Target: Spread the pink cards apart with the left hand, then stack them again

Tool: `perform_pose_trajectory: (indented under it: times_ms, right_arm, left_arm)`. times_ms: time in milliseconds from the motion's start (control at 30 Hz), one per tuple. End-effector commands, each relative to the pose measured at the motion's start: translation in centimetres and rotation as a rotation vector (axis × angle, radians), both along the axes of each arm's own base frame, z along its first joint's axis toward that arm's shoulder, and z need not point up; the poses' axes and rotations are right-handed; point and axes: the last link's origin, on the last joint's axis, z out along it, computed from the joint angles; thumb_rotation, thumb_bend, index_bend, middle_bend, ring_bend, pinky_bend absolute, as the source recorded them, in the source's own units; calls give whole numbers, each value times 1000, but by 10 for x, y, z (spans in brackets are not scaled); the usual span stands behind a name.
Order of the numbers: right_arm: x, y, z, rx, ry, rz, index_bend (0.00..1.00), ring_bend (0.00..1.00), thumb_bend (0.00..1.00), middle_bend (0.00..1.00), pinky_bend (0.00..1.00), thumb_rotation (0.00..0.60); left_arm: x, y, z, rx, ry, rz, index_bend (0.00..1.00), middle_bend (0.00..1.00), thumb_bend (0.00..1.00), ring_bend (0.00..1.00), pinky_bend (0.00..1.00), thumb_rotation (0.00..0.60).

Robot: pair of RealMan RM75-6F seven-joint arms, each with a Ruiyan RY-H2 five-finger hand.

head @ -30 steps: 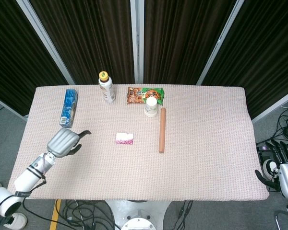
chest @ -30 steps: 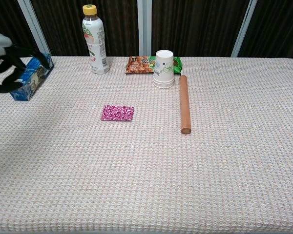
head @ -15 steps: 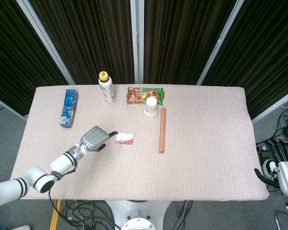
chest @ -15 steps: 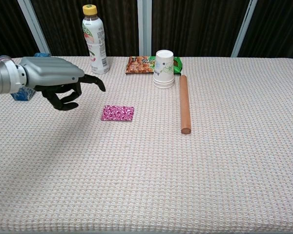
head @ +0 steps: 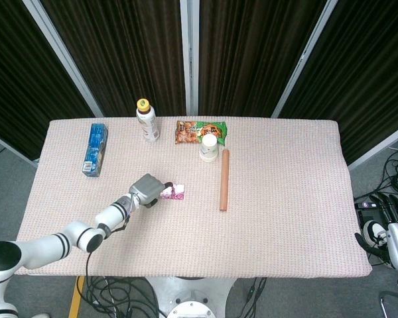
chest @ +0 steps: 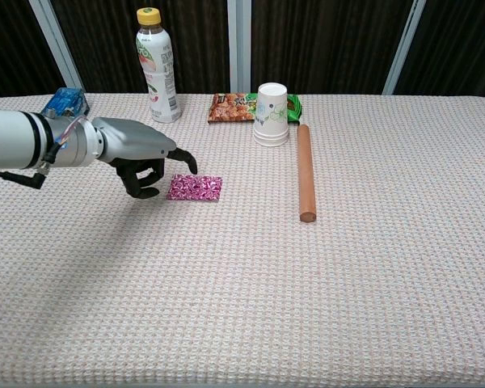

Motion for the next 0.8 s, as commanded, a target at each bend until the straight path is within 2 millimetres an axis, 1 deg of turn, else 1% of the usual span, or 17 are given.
perform_pose_trajectory:
  times_ms: [33,200,367,567,800]
  right_arm:
    - [-1,0,0,0,0,-4,120,0,163,69,0,506]
    - [-3,0,1,-3,-1,-9,119,0,162,69,0,507]
    - [-4,1,1,-2,-3,-11,120,0,162,69,0,508]
    - [-4,2,1,-2,-6,-8,120,0,163,69,0,509]
    - [-4,3,1,-3,-9,-2,120,0,162,69,0,508]
  left_arm:
    - [3,1,-7,-8,15,3,209,857,503,871,1000,600]
    - [3,2,-11,-23,50,5,209,857,502,871,1000,600]
    - [3,-2,-10,-42,82,2,209,857,503,871,1000,600]
    - [5,-11,-5,-69,120,-6,209,857,502,871,1000,600]
    - [7,-28,-1,-89,162,-9,210,857,501,871,1000,600]
